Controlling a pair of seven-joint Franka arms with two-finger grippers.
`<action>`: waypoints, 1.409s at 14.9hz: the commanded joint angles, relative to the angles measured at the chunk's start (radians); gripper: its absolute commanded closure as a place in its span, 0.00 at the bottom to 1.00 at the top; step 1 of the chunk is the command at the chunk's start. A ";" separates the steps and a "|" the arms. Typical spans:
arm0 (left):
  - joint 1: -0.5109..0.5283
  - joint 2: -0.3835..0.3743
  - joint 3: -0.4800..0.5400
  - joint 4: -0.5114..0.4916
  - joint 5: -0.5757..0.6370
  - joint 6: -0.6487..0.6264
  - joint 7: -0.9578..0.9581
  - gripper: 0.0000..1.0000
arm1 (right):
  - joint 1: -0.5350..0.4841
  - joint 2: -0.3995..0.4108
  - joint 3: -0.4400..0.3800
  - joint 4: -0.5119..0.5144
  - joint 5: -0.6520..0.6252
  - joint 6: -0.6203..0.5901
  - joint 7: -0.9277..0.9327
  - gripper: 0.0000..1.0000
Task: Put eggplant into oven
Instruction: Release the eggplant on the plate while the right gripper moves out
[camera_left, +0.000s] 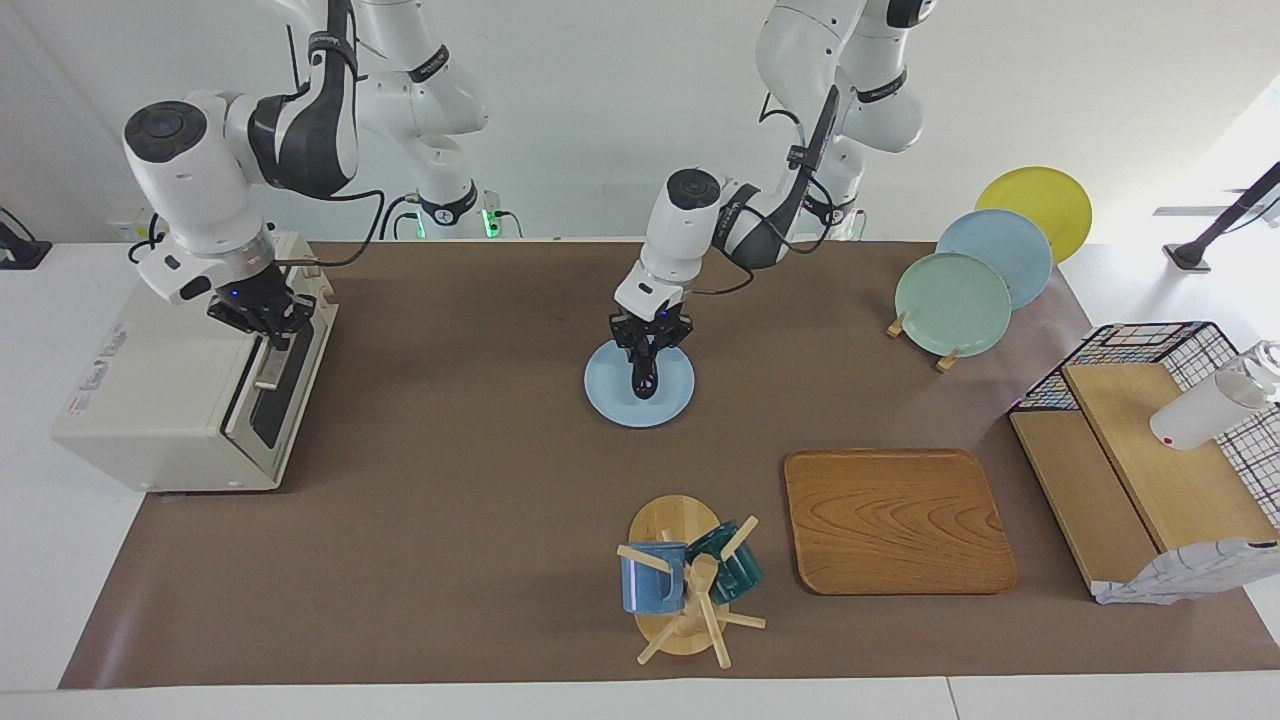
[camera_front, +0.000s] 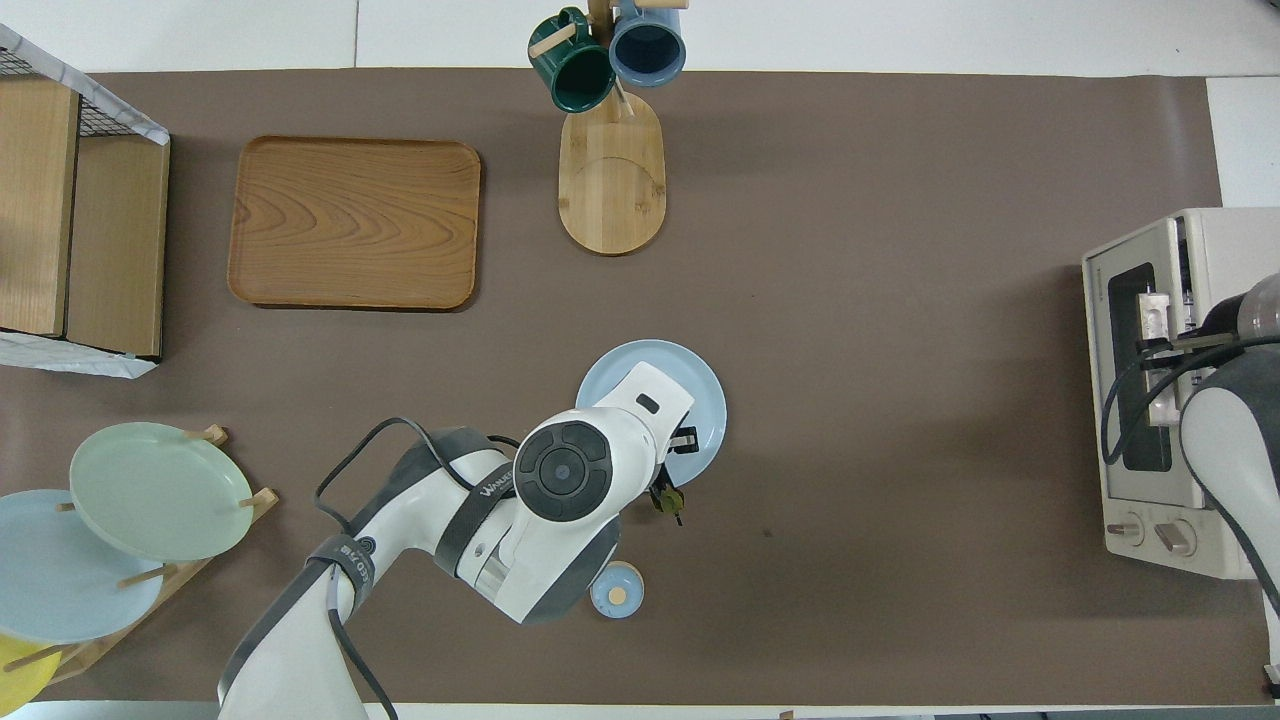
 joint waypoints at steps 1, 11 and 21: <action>-0.026 -0.004 0.018 -0.015 -0.017 0.019 0.000 0.22 | 0.033 0.035 0.004 -0.043 0.006 0.086 0.050 1.00; 0.182 -0.060 0.027 0.146 -0.008 -0.249 0.116 0.00 | 0.091 0.146 0.007 -0.148 0.024 0.388 0.092 1.00; 0.520 -0.146 0.029 0.318 0.065 -0.556 0.463 0.00 | 0.133 0.253 0.007 -0.158 0.076 0.464 0.185 1.00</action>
